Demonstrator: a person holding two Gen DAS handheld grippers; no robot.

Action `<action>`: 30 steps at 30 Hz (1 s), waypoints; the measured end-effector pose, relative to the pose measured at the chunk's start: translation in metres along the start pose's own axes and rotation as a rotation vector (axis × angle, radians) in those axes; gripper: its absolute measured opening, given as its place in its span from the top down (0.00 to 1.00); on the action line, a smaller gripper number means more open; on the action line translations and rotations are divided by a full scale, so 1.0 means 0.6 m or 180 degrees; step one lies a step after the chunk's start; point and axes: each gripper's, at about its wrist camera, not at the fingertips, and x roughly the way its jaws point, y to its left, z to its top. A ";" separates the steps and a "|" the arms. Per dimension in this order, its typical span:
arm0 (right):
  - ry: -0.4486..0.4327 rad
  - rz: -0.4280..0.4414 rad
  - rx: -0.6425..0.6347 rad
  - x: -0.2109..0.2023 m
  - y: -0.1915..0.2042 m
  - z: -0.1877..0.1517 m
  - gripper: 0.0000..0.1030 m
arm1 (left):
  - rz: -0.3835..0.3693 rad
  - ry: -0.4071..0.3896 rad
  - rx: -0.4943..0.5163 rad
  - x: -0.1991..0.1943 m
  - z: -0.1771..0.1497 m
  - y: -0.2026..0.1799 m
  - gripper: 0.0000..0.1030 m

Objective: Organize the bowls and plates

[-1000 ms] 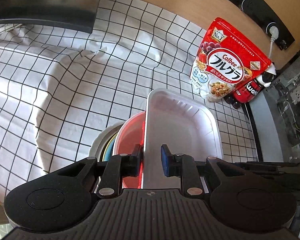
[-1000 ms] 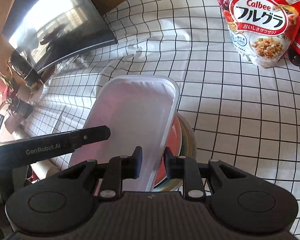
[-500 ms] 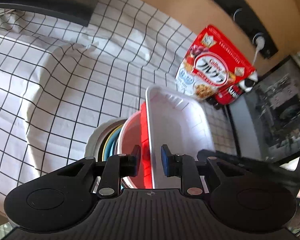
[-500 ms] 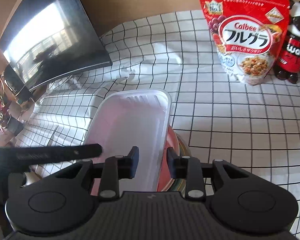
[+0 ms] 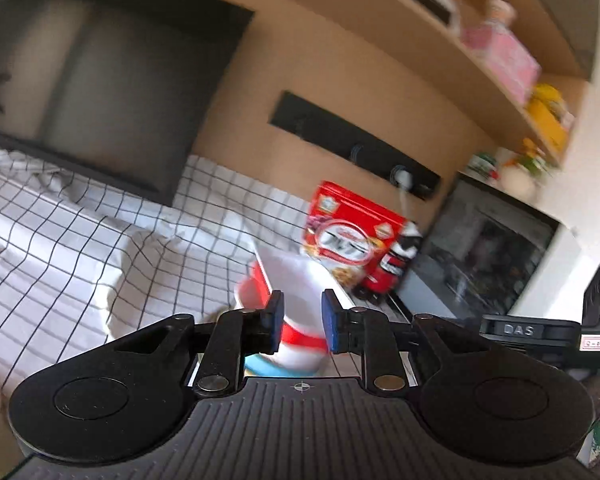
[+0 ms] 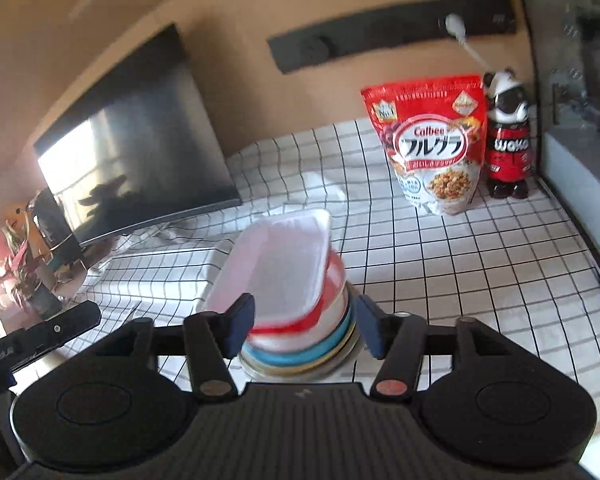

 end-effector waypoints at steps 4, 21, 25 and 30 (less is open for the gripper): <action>-0.0173 -0.0107 -0.0219 -0.059 0.054 -0.101 0.31 | 0.0415 0.0116 0.0522 -0.046 -0.053 -0.072 0.81; -0.0013 -0.0460 -0.0284 -0.132 0.109 -0.266 0.30 | 0.0813 0.0365 0.0906 -0.112 -0.176 -0.140 0.83; -0.0024 -0.0457 -0.0305 -0.137 0.110 -0.259 0.30 | 0.0801 0.0452 0.0844 -0.110 -0.176 -0.136 0.83; -0.0030 -0.0459 -0.0378 -0.139 0.118 -0.260 0.30 | 0.0811 0.0499 0.0807 -0.109 -0.178 -0.132 0.83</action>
